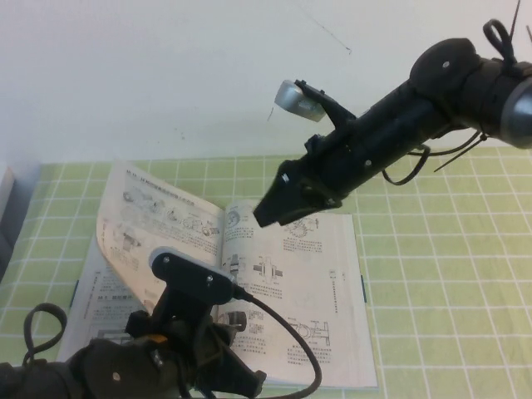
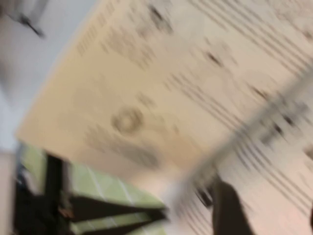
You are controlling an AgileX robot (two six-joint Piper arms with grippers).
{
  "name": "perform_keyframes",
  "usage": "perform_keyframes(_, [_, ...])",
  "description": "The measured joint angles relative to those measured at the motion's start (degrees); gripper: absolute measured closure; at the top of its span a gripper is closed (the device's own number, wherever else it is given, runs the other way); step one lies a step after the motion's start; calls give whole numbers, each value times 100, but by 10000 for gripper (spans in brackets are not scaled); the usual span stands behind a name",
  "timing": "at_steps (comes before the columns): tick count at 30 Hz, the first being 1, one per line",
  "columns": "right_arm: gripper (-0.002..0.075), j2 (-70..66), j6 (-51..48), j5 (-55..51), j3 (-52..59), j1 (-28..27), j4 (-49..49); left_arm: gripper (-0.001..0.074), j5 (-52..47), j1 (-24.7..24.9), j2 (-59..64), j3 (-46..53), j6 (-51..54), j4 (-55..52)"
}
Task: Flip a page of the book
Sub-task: Open the closed book
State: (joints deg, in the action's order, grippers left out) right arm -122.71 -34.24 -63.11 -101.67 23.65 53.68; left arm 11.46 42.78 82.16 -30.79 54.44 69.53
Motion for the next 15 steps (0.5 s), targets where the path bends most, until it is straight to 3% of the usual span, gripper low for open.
perform_keyframes(6, [641, -64, 290, -179, 0, 207, -1795, 738, 57, 0, 0, 0, 0, 590])
perform_keyframes(10, [711, -312, 327, -102, 0, 422, -2128, 738, 174, 0, -137, 0, 116, 768])
perform_keyframes(15, [726, -612, 327, 66, 0, 672, -2489, 738, 913, -18, -188, 0, 720, 1355])
